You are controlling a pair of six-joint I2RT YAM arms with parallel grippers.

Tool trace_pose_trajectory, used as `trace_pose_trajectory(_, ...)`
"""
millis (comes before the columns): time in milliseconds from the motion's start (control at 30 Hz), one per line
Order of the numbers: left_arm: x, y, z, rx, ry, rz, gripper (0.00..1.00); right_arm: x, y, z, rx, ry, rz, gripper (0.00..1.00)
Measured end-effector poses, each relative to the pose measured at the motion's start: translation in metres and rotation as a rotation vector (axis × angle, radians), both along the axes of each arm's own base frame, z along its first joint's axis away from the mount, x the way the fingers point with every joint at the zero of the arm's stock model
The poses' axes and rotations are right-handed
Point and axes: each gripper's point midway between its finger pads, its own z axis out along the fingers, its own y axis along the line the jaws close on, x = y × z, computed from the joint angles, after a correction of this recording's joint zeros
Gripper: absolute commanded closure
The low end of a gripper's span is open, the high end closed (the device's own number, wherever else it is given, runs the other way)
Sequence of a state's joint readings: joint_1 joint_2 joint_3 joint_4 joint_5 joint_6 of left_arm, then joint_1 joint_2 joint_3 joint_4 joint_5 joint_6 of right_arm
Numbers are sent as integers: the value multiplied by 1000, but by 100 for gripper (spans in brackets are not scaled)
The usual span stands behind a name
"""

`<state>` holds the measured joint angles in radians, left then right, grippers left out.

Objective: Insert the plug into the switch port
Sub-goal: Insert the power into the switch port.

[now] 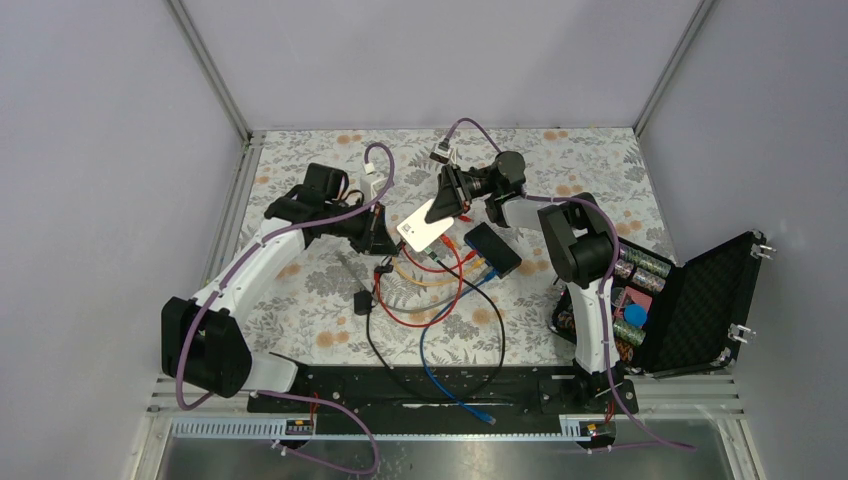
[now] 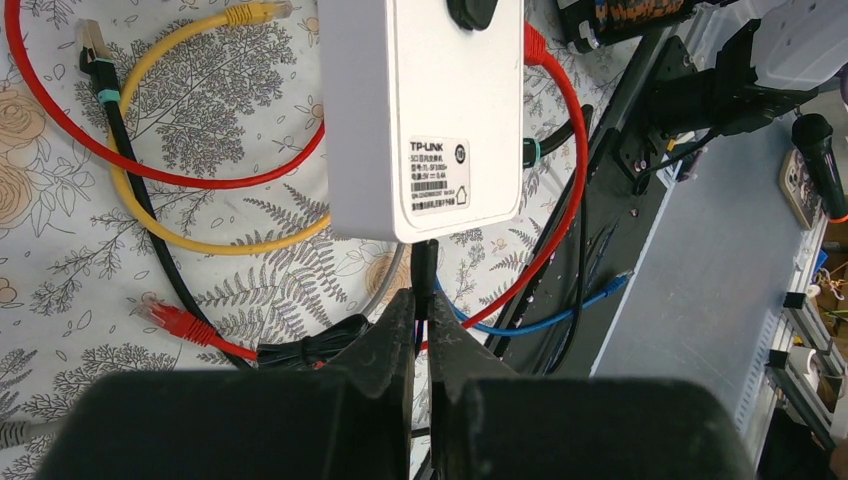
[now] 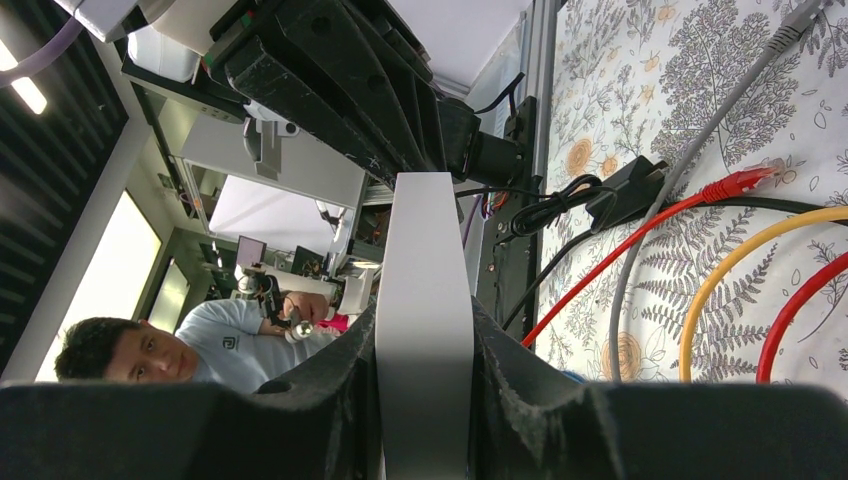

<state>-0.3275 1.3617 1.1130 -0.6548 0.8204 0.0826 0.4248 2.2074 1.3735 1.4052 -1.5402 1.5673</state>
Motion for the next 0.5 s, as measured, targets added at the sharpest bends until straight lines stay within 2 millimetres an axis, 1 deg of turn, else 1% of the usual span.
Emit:
trace_pose_trajectory(367,-1,-2,3,-8,60,23,100,0,0,0,1,-1,0,97)
trace_pose_trajectory(500,0,-3,8,-15,88,43,100,0,1,0,1,0,0,97)
